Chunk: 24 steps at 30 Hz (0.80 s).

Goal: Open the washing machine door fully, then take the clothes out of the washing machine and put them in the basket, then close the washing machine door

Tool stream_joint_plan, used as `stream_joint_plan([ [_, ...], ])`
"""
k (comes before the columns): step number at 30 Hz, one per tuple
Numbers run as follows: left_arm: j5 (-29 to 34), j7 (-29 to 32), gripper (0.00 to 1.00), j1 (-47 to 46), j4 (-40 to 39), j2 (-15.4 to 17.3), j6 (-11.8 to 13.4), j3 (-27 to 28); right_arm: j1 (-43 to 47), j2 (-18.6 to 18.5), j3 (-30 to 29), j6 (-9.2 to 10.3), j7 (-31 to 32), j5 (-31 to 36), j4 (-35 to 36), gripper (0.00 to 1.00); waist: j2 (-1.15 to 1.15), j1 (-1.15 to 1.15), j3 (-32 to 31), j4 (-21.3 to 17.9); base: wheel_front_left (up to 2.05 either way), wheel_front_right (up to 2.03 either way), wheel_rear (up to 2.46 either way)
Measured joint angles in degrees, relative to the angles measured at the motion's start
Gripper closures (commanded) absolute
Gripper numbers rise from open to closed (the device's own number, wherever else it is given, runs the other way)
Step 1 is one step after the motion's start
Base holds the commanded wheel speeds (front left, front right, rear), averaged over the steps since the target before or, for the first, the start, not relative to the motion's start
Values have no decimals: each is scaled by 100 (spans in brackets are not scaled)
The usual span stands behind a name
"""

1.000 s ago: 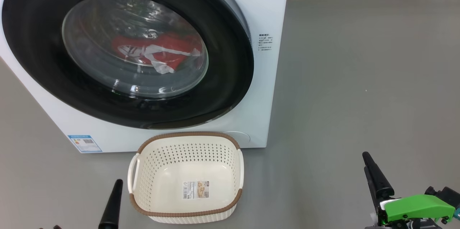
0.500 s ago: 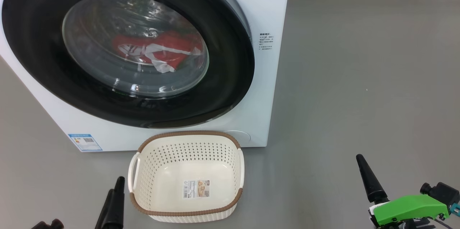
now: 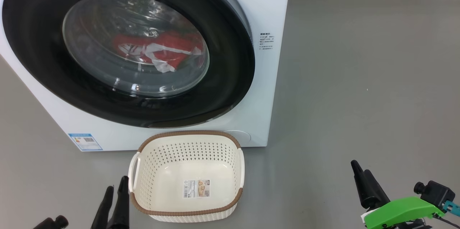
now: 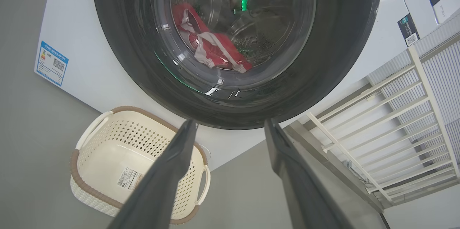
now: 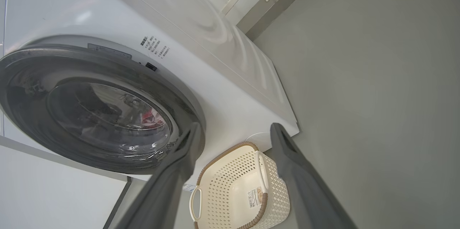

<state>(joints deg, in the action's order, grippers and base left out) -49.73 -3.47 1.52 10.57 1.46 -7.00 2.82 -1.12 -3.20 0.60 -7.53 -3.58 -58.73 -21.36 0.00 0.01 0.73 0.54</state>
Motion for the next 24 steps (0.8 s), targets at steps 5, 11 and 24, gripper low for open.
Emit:
stream_joint_plan([
  [5, 389, -74, 0, 93, -33, 2, 48, -47, -1, 0, 11, 0, -63, 333, -2, 0, 0, 0, 8, -2, 0, 0, 0],
  [11, 857, -178, 0, 93, -90, 8, 51, -92, -1, -2, 23, 0, -176, 711, 34, 0, 0, 0, 21, 1, 0, 0, 0],
  [24, 1750, -378, 0, 122, -155, 47, 93, -113, 1, -4, 46, 0, -372, 1583, 108, 0, 0, 0, 11, -7, 0, 0, 0],
])
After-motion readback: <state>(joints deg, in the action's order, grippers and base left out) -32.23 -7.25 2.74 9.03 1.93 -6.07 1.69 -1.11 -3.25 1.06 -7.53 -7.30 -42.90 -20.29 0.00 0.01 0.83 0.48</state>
